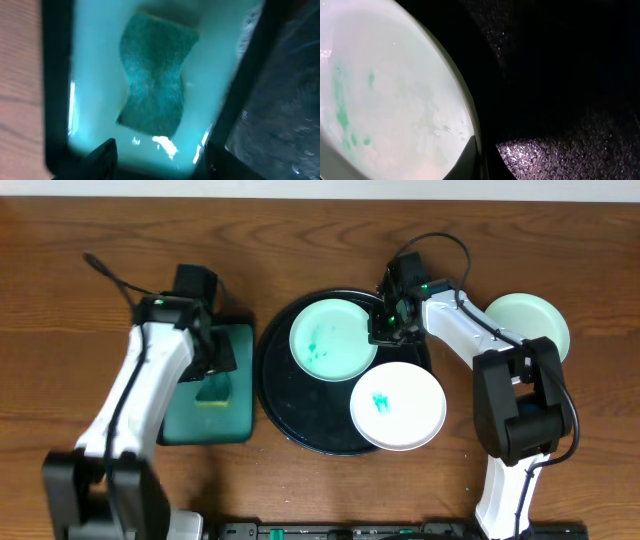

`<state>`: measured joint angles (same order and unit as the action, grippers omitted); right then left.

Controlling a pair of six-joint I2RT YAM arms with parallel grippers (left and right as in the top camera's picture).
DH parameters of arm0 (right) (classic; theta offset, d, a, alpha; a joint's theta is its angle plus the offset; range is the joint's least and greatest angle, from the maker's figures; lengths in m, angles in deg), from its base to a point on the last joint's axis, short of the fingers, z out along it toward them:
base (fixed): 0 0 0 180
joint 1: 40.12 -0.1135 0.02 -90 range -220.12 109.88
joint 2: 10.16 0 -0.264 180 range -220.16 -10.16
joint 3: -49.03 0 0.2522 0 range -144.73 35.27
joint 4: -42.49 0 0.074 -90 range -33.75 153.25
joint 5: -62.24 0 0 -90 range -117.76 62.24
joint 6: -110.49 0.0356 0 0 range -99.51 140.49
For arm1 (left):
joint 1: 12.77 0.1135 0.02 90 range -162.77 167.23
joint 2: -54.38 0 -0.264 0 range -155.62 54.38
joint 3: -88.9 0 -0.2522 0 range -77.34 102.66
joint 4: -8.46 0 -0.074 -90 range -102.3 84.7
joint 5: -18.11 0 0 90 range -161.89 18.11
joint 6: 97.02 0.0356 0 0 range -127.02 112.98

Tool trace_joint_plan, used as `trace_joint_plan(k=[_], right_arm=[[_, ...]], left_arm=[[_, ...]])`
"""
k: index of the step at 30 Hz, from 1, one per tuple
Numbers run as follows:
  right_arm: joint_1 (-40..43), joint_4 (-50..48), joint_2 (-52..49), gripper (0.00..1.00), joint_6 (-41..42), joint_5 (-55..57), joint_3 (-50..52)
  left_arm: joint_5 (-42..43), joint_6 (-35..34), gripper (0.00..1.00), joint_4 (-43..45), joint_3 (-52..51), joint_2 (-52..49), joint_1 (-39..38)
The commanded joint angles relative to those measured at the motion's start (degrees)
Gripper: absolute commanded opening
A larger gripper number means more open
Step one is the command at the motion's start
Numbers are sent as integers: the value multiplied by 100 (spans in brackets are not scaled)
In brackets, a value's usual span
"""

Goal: Clean dirty plates on tray and stack at the side

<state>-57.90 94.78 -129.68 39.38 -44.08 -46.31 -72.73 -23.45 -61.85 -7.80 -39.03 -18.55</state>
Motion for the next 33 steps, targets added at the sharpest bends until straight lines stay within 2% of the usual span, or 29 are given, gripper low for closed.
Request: trace_joint_plan(k=[1, 6, 11, 18, 20, 23, 24, 29, 33], right_arm=[[-37, 59, -63, 1, -35, -66, -4], [-37, 114, -63, 1, -74, -68, -4], [-35, 120, -63, 1, -72, -68, -4], [-37, 232, -63, 1, -76, -70, -4], [-35, 275, -63, 1, -98, -70, -4], [-35, 330, -63, 1, -118, -70, -4], [-35, 334, -63, 1, -120, -68, -4], [-37, 343, -63, 1, -118, -70, -4], [-37, 358, -63, 1, -118, -68, -4]], left_arm=[[-87, 144, 56, 236, -219, -302, 66], [240, 442, 55, 857, -533, -540, 267], [234, 468, 46, 1290, -850, -592, 437], [260, 466, 44, 1707, -981, -1005, 551], [321, 470, 36, 1773, -981, -1152, 549], [323, 470, 19, 1816, -979, -1239, 549], [323, 470, 10, 1818, -973, -1224, 549], [328, 459, 7, 1799, -957, -883, 544], [323, 459, 7, 1696, -957, -120, 531]])
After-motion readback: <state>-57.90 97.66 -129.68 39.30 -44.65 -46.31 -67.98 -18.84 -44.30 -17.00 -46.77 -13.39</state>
